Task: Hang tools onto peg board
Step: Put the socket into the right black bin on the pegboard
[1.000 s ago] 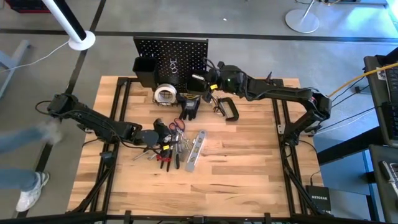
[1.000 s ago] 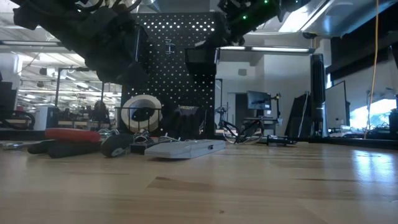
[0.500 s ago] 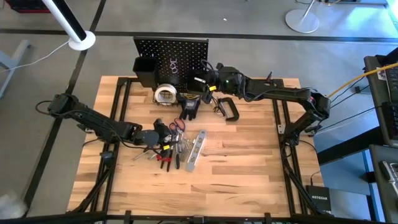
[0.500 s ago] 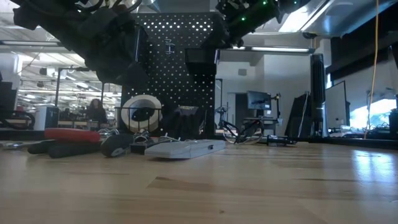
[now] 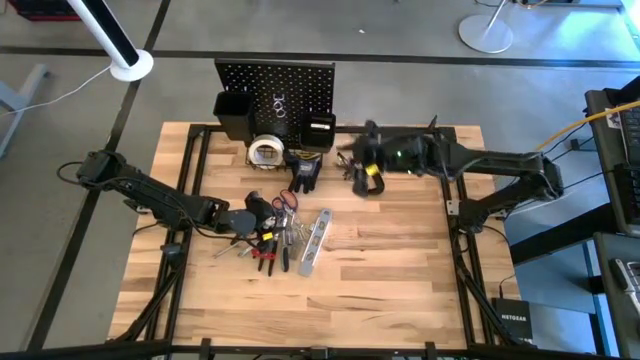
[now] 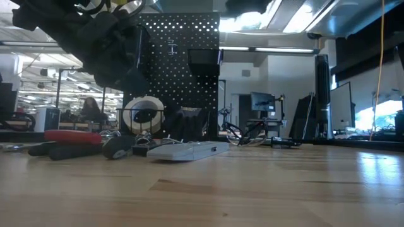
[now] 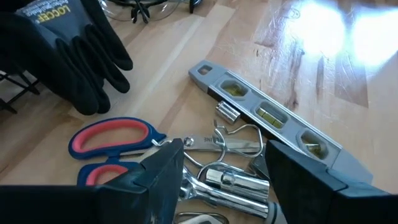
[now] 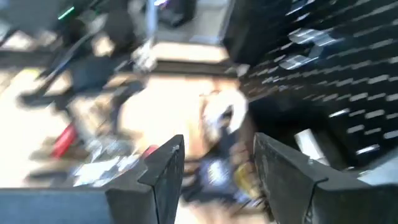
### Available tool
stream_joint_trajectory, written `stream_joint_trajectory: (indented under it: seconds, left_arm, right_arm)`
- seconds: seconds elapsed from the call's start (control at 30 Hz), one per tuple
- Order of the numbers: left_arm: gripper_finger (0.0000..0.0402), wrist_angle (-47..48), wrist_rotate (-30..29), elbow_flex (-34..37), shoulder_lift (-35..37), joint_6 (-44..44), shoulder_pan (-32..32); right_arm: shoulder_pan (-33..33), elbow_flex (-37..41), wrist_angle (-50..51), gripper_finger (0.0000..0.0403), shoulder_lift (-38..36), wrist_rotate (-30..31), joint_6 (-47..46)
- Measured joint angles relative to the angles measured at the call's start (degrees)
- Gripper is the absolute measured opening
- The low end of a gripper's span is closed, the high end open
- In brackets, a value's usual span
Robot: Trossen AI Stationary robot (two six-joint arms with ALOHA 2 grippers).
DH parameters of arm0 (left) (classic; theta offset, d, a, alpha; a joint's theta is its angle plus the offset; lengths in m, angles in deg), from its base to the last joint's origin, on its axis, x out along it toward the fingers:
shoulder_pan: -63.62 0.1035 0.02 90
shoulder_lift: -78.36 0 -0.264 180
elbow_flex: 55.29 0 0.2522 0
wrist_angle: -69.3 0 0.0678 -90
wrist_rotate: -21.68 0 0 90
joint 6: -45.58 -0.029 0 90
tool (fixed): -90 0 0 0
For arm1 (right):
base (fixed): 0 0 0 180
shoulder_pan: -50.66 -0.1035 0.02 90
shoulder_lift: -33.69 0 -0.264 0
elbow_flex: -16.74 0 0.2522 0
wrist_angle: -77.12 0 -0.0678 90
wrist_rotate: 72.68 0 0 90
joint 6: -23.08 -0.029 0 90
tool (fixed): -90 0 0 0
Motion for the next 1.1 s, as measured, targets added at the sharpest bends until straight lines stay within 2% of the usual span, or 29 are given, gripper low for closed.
stream_joint_trajectory:
  seconds: [0.13,0.23,0.33,0.5,0.8,1.1]
  left_arm:
    - [0.0214,0.0,0.0,0.0,0.0,0.5,0.0]
    - [0.0214,0.0,0.0,0.0,0.0,0.6,0.0]
    - [0.0214,0.0,0.0,0.0,0.0,1.0,0.0]
    - [0.0214,0.0,-0.4,0.0,0.0,1.0,0.0]
    - [0.0214,0.2,-0.5,0.0,0.0,0.9,0.0]
    - [0.0214,0.2,-0.5,0.0,0.0,0.7,0.0]
  right_arm:
    - [-5.3,0.7,6.3,0.0193,0.4,0.0,0.0]
    - [-8.4,4.5,4.6,0.0193,1.4,0.0,-0.1]
    - [-10.0,9.1,-2.2,0.0193,3.3,-0.1,-0.9]
    - [-10.2,14.6,-14.0,0.0193,9.6,-1.1,-3.1]
    - [-10.1,15.0,-19.4,0.0193,25.1,-3.0,-3.8]
    - [-9.2,15.0,-24.4,0.0193,31.9,-2.9,-7.8]
